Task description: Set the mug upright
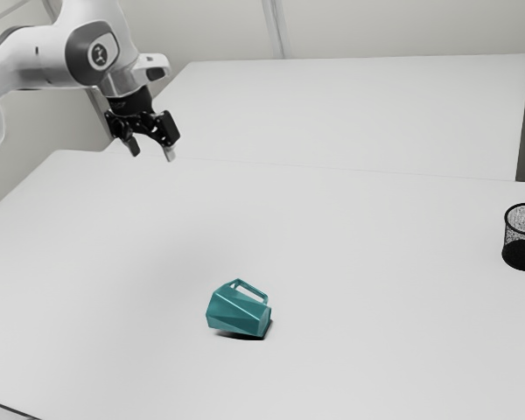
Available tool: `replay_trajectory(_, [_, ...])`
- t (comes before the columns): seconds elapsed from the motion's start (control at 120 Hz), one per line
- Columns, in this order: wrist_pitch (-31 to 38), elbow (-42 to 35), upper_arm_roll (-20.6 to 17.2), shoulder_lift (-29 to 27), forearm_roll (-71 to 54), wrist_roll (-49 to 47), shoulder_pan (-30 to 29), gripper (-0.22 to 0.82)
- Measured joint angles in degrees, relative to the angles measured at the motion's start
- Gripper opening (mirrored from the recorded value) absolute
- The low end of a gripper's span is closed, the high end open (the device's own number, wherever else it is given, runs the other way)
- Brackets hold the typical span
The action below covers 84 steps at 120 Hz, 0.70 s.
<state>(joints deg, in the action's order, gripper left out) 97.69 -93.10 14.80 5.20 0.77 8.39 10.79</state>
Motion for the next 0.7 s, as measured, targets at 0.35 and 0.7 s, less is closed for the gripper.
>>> replay_trajectory(0.35, [17.1, -22.1, 0.5, -13.4, 2.9, 3.1, 0.1, 0.60])
replay_trajectory(0.7, [39.7, -48.9, 0.7, -23.0, 39.6, 8.3, -3.4, 0.60])
